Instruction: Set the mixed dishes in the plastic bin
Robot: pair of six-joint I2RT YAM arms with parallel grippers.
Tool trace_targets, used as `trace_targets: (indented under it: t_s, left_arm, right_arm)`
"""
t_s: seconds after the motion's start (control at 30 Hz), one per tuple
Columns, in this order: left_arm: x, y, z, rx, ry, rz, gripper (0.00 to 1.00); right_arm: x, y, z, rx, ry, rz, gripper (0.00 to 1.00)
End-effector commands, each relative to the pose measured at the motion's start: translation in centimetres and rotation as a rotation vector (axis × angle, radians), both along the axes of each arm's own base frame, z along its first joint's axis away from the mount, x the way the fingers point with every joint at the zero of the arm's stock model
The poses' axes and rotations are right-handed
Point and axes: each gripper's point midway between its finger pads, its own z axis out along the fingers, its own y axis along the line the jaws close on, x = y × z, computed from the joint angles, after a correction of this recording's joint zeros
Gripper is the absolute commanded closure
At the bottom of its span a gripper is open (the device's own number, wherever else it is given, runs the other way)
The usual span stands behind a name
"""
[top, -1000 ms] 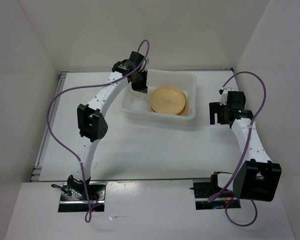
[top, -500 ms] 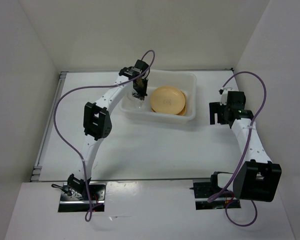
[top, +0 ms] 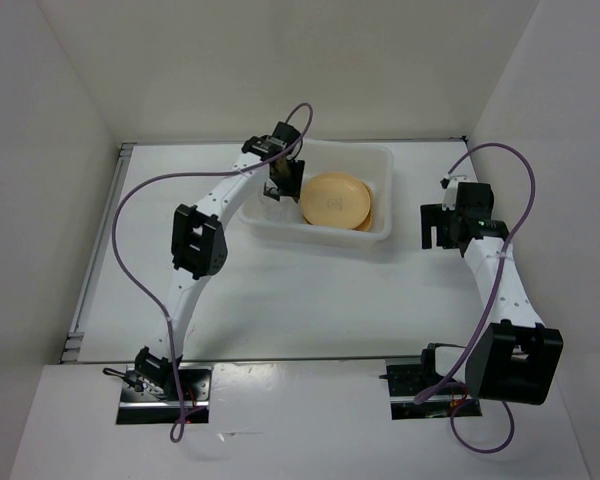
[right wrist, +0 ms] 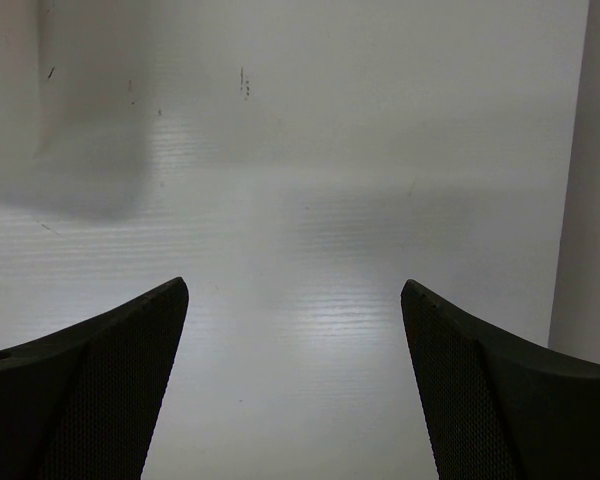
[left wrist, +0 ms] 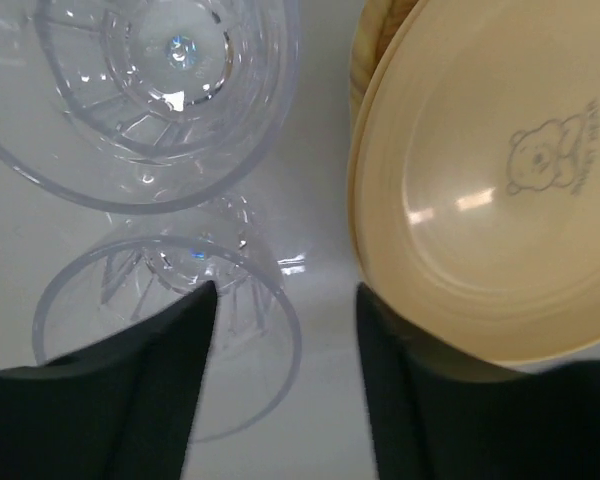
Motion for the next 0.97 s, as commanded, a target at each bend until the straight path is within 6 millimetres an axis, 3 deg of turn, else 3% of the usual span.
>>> trace_targets:
  t_s: [0.0,0.1,0.13,0.17,0.23,0.27,0.3,0.33,0.37,0.4,0.43,0.47,0.5,0.53,0.57,0.6,0.63,0.67,0.7,0.73,0.83,0.93]
  left_arm:
    - [1.6,0.0,5.6,-0.066,-0.115,0.027,0.31]
    - [2.5,0.3,12.0,-0.137,-0.246,0.064,0.14]
    - [2.6,0.4,13.9,-0.156,-0.285,0.078,0.02]
    - [2.9,1.2,18.2,-0.188,-0.380,0.097,0.00]
    - [2.7,2.0,22.9,-0.214,-0.486,0.121,0.00]
    - [1.8,2.7,26.4,-0.238,-0.555,0.133,0.00]
    - [1.5,3.7,28.9,-0.251,-0.612,0.156,0.00]
    - [0.9,4.4,29.9,-0.248,-0.625,0.178,0.00]
    - [0.1,7.1,32.0,-0.224,-0.669,0.241,0.00]
    - [-0.7,8.1,31.9,-0.198,-0.654,0.277,0.00]
    - [-0.7,9.6,29.1,-0.130,-0.587,0.319,0.00]
    - [-2.3,12.1,30.2,-0.093,-0.600,0.370,0.00]
    - [-2.9,12.8,29.5,-0.066,-0.596,0.389,0.00]
    - [-5.6,15.1,32.1,-0.063,-0.666,0.424,0.00]
    - [-6.8,15.7,24.2,0.040,-0.523,0.391,0.00]
    - [-6.5,16.9,24.5,-0.009,-0.608,0.416,0.00]
    - [-7.9,18.0,23.7,-0.029,-0.627,0.439,0.00]
    - [-10.8,20.1,22.7,-0.065,-0.685,0.478,0.00]
    - [-12.2,20.9,22.6,-0.079,-0.722,0.493,0.00]
    - [-14.8,22.0,24.7,-0.120,-0.807,0.510,0.00]
    - [-17.0,23.8,22.7,-0.068,-0.795,0.537,0.00]
    - [-17.8,24.5,19.7,0.015,-0.725,0.503,0.00]
  right_arm:
    - [0.5,-0.6,1.2,-0.017,-0.057,-0.012,0.09]
    - [0.4,-0.7,1.0,-0.023,-0.056,-0.019,0.09]
    - [0.4,-0.9,1.0,-0.030,-0.055,-0.025,0.09]
    - [0.4,-0.9,1.0,-0.030,-0.055,-0.025,0.06]
    - [0.8,-0.9,1.5,-0.027,-0.075,-0.032,0.01]
    - [1.2,-1.2,2.1,-0.034,-0.099,-0.048,0.01]
    - [1.5,-1.6,2.4,-0.036,-0.116,-0.059,0.01]
    - [1.7,-1.6,2.8,-0.038,-0.125,-0.059,0.01]
    - [1.9,-1.8,3.4,-0.025,-0.145,-0.072,0.01]
    - [1.9,-1.2,3.5,0.011,-0.139,-0.046,0.01]
    - [1.7,-1.2,4.0,0.025,-0.146,-0.031,0.01]
    - [1.8,-0.7,4.6,0.044,-0.154,-0.012,0.01]
    - [1.8,-0.2,4.8,0.072,-0.154,0.023,0.01]
    - [1.7,-0.2,5.5,0.080,-0.167,0.025,0.01]
    - [1.5,-0.2,5.3,0.083,-0.157,0.025,0.01]
    - [1.5,0.0,5.3,0.083,-0.158,0.040,0.01]
    - [1.4,0.0,5.6,0.081,-0.166,0.040,0.01]
    - [1.6,-0.1,6.0,0.072,-0.175,0.047,0.01]
    - [1.7,-0.4,6.1,0.065,-0.182,0.030,0.01]
    - [2.1,-1.6,6.9,0.032,-0.210,-0.019,0.01]
    - [2.7,-2.9,8.0,-0.003,-0.260,-0.066,0.01]
    - [3.2,-2.9,8.4,0.000,-0.274,-0.059,0.01]
